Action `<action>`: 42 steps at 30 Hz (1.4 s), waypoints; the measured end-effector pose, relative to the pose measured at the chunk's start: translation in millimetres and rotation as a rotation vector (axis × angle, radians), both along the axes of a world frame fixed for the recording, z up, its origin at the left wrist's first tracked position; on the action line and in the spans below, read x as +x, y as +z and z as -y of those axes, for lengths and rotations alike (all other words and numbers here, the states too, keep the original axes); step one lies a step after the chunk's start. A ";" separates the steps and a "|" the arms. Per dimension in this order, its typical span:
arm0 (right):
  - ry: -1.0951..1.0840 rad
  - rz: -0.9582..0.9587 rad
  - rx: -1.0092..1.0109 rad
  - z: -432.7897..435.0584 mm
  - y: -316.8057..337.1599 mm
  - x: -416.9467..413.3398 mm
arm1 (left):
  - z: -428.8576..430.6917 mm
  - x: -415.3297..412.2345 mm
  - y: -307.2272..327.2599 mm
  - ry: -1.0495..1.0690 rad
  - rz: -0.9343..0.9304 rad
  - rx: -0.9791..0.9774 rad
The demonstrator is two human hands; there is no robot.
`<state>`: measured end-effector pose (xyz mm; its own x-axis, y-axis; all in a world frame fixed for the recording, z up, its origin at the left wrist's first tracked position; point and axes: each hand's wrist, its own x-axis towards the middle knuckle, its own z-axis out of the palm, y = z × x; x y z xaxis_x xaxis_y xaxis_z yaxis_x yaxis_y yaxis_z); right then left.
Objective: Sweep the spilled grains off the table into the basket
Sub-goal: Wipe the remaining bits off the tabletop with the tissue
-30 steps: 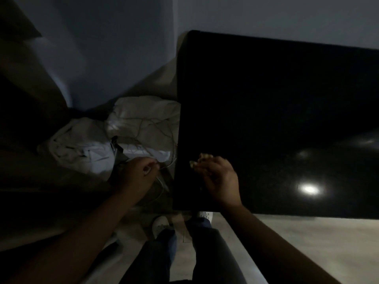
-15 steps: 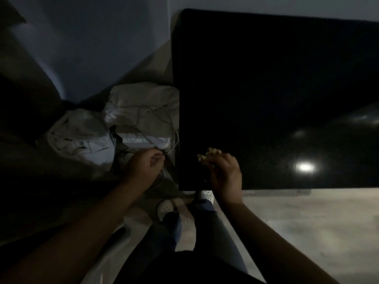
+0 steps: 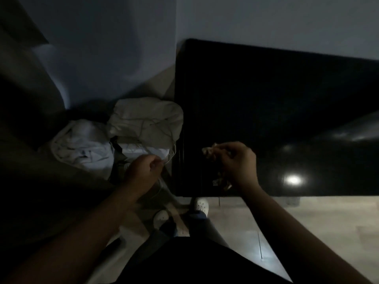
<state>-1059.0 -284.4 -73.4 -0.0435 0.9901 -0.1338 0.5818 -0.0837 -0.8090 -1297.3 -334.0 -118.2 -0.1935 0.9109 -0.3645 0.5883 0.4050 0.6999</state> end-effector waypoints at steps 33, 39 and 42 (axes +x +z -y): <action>0.095 0.133 0.372 -468.8 -102.9 -141.6 | -244.7 -54.3 -83.0 0.223 -0.112 0.135; 0.312 0.205 0.517 -448.4 -118.6 -135.3 | -252.6 -55.5 -80.5 0.250 -0.077 0.169; 0.401 0.190 0.538 -429.9 -121.7 -136.8 | -257.1 -55.1 -81.7 0.259 -0.064 0.165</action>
<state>-1195.8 145.6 -195.1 -0.4444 0.8330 0.3297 0.6191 0.5516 -0.5590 -1352.4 -76.8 -199.9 -0.4446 0.8742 -0.1951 0.5254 0.4309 0.7336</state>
